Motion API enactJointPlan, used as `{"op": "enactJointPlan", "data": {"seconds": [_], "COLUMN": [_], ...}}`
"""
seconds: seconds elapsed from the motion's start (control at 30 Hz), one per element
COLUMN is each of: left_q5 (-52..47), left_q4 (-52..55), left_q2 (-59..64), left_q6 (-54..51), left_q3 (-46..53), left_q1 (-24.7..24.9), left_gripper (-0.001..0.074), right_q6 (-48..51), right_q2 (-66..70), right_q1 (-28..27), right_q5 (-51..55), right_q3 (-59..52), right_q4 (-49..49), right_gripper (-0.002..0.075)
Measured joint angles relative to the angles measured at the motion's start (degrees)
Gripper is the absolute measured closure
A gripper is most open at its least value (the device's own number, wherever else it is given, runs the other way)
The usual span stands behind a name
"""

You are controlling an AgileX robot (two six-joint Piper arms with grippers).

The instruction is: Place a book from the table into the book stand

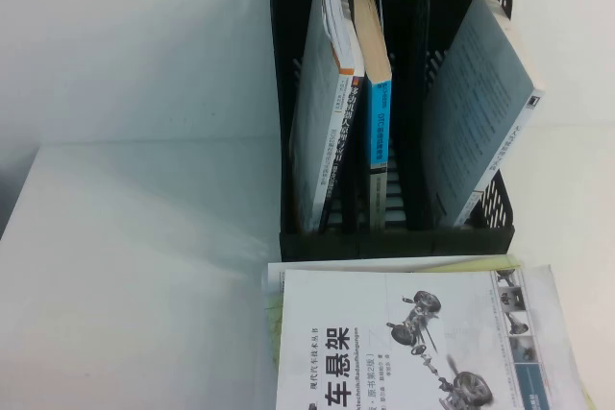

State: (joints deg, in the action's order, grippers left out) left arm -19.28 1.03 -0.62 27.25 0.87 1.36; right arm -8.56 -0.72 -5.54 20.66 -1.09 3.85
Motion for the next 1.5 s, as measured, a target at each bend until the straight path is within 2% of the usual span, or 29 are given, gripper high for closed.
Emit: {"op": "enactJointPlan", "data": {"seconds": [0.33, 0.83, 1.23, 1.5], "left_q5": [0.0, 0.0, 0.4, 4.5], "left_q4": [0.0, 0.8, 0.8, 0.4], "left_q2": [0.0, 0.0, 0.0, 0.0], "left_q6": [-0.3, -10.7, -11.3, -11.4], "left_q3": [0.0, 0.0, 0.0, 0.4], "left_q1": [0.0, 0.0, 0.0, 0.0], "left_gripper": [0.0738, 0.0738, 0.0738, 0.0738], "right_q6": [0.0, 0.0, 0.0, 0.0], "right_q2": [0.0, 0.0, 0.0, 0.0], "right_q1": [0.0, 0.0, 0.0, 0.0], "right_q5": [0.0, 0.0, -0.1, -7.7], "right_q3": [0.0, 0.0, 0.0, -0.5], "right_q4": [0.0, 0.0, 0.1, -0.4], "right_gripper": [0.0729, 0.0729, 0.0729, 0.0729]}}
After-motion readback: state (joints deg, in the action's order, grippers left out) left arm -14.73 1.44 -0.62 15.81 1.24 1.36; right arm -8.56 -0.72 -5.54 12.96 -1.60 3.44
